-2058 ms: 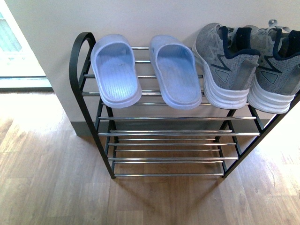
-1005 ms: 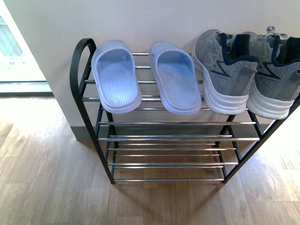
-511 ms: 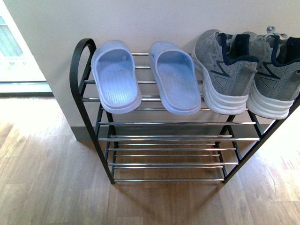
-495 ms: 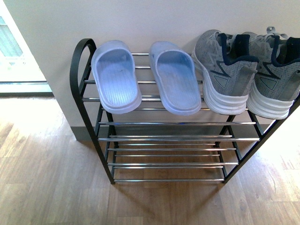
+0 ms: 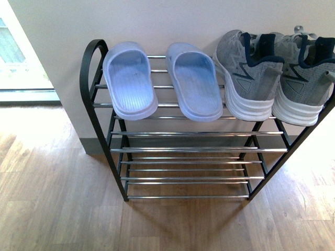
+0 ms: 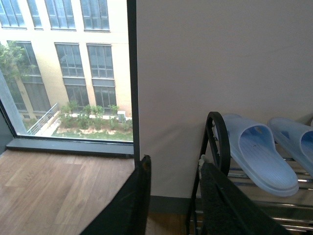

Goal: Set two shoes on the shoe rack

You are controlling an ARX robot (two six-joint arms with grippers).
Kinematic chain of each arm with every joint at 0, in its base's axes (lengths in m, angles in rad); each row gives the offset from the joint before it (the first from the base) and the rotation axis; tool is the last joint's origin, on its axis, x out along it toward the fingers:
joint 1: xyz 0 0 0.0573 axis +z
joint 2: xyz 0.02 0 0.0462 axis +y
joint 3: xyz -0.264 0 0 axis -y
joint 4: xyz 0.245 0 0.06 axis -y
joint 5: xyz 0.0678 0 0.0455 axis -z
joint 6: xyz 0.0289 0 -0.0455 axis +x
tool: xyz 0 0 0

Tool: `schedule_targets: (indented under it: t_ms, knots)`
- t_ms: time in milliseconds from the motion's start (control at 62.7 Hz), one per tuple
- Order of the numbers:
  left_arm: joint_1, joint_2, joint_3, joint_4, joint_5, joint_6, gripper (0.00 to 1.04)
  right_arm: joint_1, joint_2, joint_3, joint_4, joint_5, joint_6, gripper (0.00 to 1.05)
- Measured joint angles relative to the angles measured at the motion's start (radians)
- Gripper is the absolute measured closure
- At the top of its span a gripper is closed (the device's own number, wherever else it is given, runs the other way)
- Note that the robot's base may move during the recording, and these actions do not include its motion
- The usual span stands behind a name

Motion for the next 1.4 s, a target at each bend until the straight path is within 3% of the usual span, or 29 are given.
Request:
schedule_targets:
  t_ms: [96,239,1404]
  knots:
    - [0.0,0.0,0.0,0.0,0.0,0.0,0.32,0.0,0.0,0.0,0.0,0.0,0.0,0.09]
    - [0.0,0.0,0.0,0.0,0.0,0.001,0.08,0.0,0.0,0.0,0.0,0.0,0.0,0.09]
    - [0.0,0.0,0.0,0.0,0.001,0.002,0.09,0.0,-0.001,0.0,0.0,0.003,0.0,0.09]
